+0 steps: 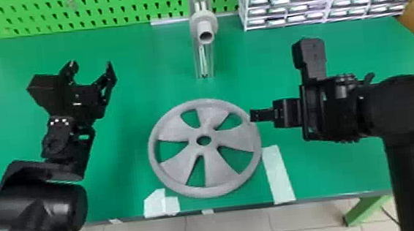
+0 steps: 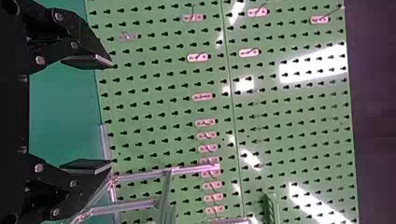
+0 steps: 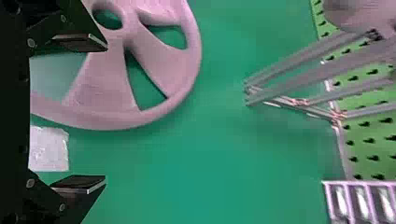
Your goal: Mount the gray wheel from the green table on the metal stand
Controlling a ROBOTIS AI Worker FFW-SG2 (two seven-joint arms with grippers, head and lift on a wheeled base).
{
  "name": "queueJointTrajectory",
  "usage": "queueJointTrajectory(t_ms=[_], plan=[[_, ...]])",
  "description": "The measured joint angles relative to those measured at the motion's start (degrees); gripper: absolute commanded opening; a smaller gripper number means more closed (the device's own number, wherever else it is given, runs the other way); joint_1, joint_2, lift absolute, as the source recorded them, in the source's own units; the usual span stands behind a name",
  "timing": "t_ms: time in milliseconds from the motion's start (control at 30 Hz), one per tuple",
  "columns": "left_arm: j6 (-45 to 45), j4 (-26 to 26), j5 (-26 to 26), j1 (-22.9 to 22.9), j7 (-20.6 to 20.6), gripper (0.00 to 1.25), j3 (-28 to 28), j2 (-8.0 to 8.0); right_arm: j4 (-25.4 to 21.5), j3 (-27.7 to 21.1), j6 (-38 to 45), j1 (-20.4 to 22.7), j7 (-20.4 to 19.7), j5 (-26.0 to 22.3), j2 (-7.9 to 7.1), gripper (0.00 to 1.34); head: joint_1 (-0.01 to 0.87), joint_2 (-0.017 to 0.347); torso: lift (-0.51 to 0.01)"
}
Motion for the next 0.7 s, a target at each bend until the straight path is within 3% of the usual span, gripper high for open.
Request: queueJointTrajectory(t_ms=[233, 433, 700], plan=[[0.0, 0.2, 1.3, -1.2, 1.5, 0.76, -2.8, 2.51, 2.4, 0.1, 1.2, -1.8, 0.0, -2.6, -1.47, 1.06, 0.868, 0.052, -0.093], [-0.1, 0.4, 1.8, -1.6, 2.3, 0.75, -3.0, 2.91, 5.2, 1.9, 1.6, -4.0, 0.0, -3.7, -2.54, 1.05, 0.868, 0.052, -0.093], [-0.9, 0.8, 2.3, -2.3, 2.5, 0.75, -3.1, 2.92, 9.4, 4.0, 1.3, -6.0, 0.0, -4.3, -2.71, 1.05, 0.868, 0.052, -0.093]])
